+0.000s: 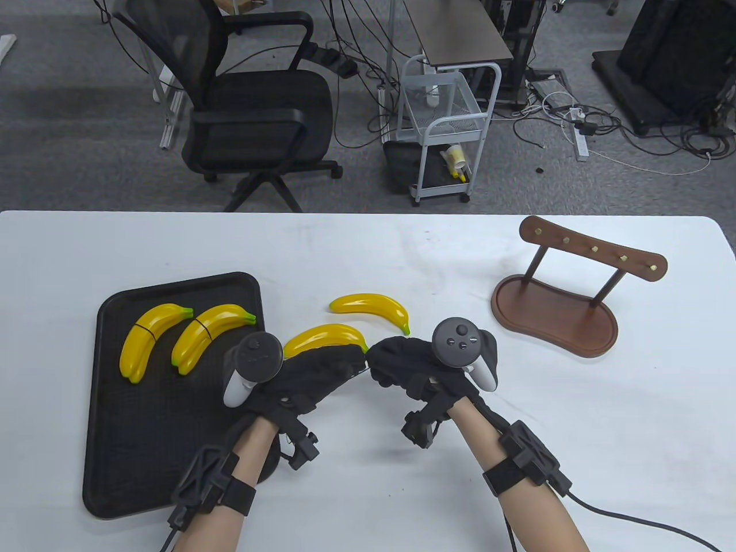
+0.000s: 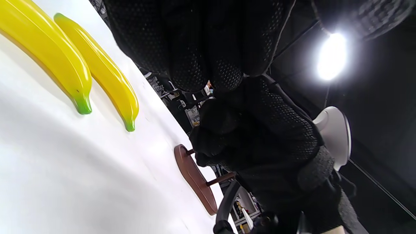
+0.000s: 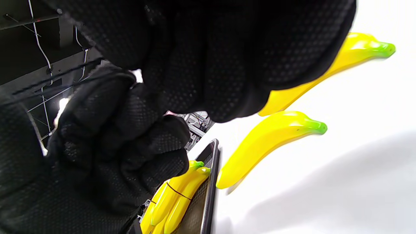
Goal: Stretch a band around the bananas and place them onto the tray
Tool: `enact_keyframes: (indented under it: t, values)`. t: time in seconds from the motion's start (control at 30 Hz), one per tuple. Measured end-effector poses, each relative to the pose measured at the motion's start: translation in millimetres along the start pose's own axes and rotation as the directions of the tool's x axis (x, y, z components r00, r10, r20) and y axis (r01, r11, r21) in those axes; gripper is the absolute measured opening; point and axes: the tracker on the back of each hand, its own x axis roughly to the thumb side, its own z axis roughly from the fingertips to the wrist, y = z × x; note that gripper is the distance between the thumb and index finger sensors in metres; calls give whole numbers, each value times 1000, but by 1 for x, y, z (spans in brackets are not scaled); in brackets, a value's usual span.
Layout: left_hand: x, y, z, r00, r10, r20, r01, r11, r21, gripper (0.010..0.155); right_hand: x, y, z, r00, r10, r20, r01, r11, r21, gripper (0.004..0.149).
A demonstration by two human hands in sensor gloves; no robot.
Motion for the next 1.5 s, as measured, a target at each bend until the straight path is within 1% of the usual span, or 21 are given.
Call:
enact_keyframes:
  t: [0.13,0.27,0.4,0.6,0.73,0.87,1.0,1.17,1.3,1.4,1.5]
  values:
    - [1,-1,-1,1000,27,13,-27,1000,-14,61,-1,1,0,1000,-9,-3,9,1000,8,37]
    - [0,-2,-1,999,48,18,-47,999,-23,61,-5,3,-1,1000,-29,-11,30,999,24,37]
    - [-1,-3,-2,993,112,22,-111,993,-29,61,-11,5,-3,994,-107,-26,109,992,64,37]
    - [0,-2,-2,992,124,25,-123,992,-25,60,-14,10,-4,992,-122,-25,124,986,111,38]
    - [0,-1,-2,985,172,33,-171,985,-24,59,-11,13,-4,993,-119,-6,119,984,131,38]
    - [1,-1,-2,985,167,32,-166,986,-31,60,-12,14,-4,993,-116,14,112,982,149,38]
    - [0,-1,-2,981,192,34,-190,981,-48,60,-15,16,-5,982,-186,29,178,967,184,39]
    - [1,0,-1,976,211,42,-209,977,-48,58,-12,17,-4,980,-193,57,179,965,194,39]
    - [5,1,-2,979,196,56,-193,980,-54,59,-13,15,-4,979,-191,68,175,965,194,39]
    - [9,2,0,987,147,61,-146,989,-22,58,-13,15,-3,977,-203,58,190,965,181,39]
    - [15,8,3,993,101,62,-102,995,2,61,-10,13,-3,985,-155,70,142,976,165,41]
